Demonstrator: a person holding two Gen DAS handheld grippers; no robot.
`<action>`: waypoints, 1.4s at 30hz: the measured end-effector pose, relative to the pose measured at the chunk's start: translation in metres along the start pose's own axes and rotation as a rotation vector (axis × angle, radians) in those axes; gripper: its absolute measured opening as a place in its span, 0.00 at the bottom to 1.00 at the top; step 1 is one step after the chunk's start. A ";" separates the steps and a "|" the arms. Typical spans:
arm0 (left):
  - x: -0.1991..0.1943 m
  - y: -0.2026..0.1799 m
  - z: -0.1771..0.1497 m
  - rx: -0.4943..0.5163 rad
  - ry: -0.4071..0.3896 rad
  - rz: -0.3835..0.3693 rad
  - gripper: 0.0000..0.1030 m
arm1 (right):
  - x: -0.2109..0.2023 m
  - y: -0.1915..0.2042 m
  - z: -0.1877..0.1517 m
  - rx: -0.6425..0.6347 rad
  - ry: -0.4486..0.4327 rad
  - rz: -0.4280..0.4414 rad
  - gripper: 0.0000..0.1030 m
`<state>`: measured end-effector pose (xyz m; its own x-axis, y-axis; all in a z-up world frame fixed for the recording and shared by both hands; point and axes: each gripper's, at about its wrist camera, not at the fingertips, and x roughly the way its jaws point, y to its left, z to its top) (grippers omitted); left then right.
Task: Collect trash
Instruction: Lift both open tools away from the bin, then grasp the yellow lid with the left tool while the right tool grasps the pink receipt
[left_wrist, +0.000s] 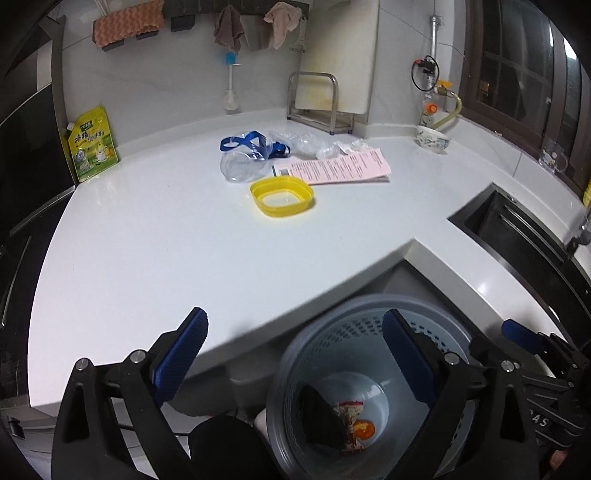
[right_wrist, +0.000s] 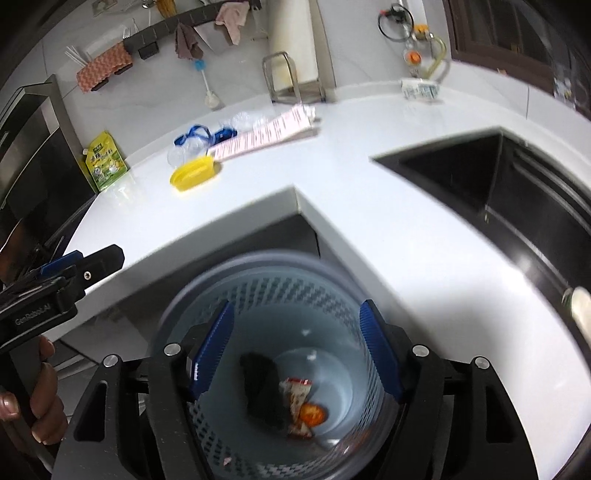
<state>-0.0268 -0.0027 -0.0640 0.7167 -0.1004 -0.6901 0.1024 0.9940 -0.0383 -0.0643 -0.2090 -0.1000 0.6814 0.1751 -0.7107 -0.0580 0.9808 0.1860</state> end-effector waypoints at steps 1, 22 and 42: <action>0.004 0.001 0.005 -0.009 -0.002 0.004 0.91 | 0.001 -0.001 0.007 -0.003 -0.009 0.002 0.67; 0.126 0.008 0.096 -0.193 0.103 0.078 0.93 | 0.050 -0.024 0.082 -0.027 -0.019 0.045 0.68; 0.166 0.008 0.113 -0.163 0.120 0.143 0.70 | 0.082 -0.022 0.117 -0.035 0.008 0.096 0.68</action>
<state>0.1708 -0.0160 -0.0970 0.6277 0.0383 -0.7775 -0.1139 0.9926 -0.0430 0.0780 -0.2261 -0.0828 0.6655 0.2693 -0.6961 -0.1482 0.9618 0.2303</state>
